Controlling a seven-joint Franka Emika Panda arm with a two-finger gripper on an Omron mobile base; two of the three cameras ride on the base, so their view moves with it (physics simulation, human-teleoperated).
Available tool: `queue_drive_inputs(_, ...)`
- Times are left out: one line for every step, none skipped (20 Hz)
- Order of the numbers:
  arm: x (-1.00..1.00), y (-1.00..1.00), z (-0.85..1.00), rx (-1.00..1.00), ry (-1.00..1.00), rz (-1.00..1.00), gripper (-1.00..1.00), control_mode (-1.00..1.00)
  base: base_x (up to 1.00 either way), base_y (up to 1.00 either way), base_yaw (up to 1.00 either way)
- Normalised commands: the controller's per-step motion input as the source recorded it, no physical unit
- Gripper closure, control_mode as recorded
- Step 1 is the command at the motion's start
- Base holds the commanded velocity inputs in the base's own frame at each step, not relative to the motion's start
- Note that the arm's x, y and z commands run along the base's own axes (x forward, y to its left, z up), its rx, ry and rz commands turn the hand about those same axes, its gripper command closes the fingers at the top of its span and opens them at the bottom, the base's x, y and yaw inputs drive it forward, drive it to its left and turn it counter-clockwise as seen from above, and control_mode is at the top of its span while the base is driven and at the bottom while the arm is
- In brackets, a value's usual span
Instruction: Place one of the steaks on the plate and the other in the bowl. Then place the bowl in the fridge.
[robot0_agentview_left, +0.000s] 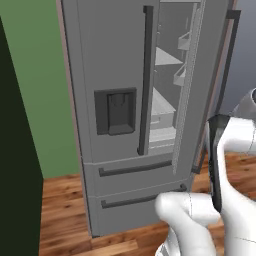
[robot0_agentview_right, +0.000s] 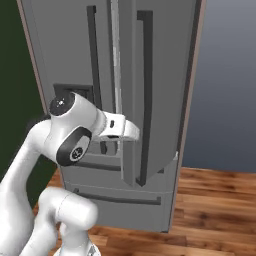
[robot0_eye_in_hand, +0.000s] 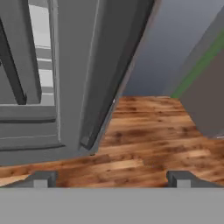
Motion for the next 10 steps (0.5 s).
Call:
queue_drive_inputs(-0.42,1.0,0.0,-0.52,0.31,-0.08,-1.0,-1.0,0.0,0.0,0.0)
queue_drive_inputs(-0.15,1.0,-0.01,-0.53,0.35,-0.06,-1.0,-1.0,0.0,0.0,0.0)
queue_drive_inputs(-0.04,1.0,-0.04,-0.53,0.36,-0.04,-1.0,-1.0,0.0,0.0,0.0)
queue_drive_inputs(0.0,1.0,0.0,-0.52,0.35,0.0,-1.0,-1.0,0.0,0.0,0.0)
queue_drive_inputs(0.0,1.0,0.0,-0.51,0.33,0.0,-1.0,-1.0,0.0,0.0,0.0)
queue_drive_inputs(0.0,1.0,0.0,-0.5,0.31,0.0,-1.0,-1.0,0.0,0.0,0.0)
queue_drive_inputs(0.11,1.0,0.07,-0.42,0.29,0.0,-1.0,-1.0,0.0,0.0,0.0)
queue_drive_inputs(0.17,1.0,0.0,-0.42,0.32,0.01,-1.0,-1.0,0.0,0.0,0.0)
queue_drive_inputs(0.16,1.0,0.0,-0.32,0.1,0.11,-1.0,-1.0,0.0,0.0,0.0)
queue_drive_inputs(0.24,1.0,-0.07,-0.19,0.0,0.29,-1.0,-1.0,0.0,0.0,0.0)
